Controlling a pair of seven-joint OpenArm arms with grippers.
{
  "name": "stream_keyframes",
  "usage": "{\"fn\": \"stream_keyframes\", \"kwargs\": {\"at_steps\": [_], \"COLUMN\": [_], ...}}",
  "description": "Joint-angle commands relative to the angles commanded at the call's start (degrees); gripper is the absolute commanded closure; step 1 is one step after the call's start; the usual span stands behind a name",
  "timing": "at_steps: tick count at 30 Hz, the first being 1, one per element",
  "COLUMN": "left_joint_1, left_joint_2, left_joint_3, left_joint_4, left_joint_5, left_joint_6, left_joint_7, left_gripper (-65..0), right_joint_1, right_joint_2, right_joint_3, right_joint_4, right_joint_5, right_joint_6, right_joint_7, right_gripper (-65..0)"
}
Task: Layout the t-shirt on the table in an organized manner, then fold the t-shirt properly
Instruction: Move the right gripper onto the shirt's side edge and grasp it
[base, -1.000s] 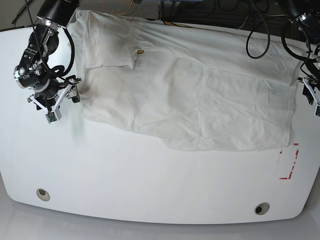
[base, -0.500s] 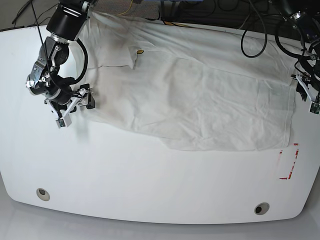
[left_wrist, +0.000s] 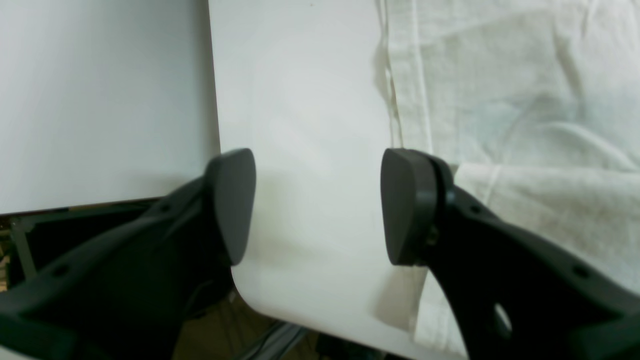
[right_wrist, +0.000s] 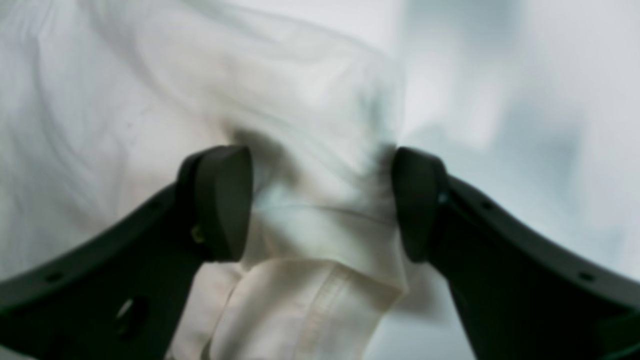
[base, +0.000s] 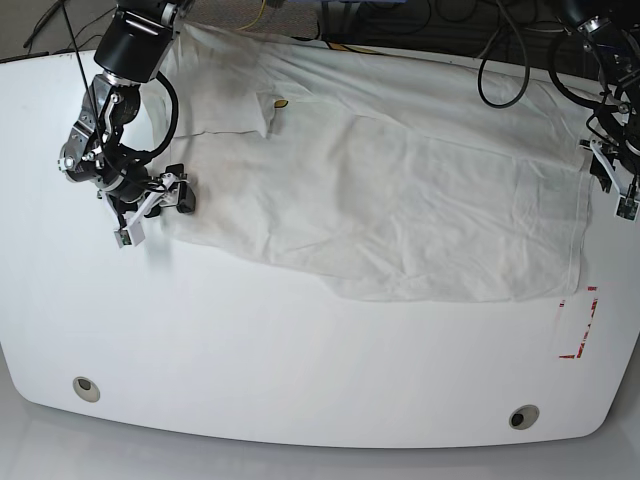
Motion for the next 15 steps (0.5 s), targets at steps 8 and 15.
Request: {"fn": "stream_keyframes", "kwargs": {"at_steps": [8,15], "left_joint_1": [0.00,0.09], "left_joint_2": [0.00,0.00], "left_joint_3": [0.00,0.00], "left_joint_4": [0.00,0.00], "left_joint_5": [0.00,0.00], "left_joint_6": [0.00,0.00], "left_joint_7": [0.00,0.00], "left_gripper": [-36.2,-36.2], "right_joint_1": [-0.26,-0.26], "right_joint_2": [1.85,4.75], "right_joint_3": [-0.18,-0.35], "right_joint_4": [-0.09,-0.53], "right_joint_5": [0.00,0.00], "right_joint_6": [0.00,0.00], "right_joint_7": [0.18,0.18], "right_gripper": [-22.5,-4.3]}}
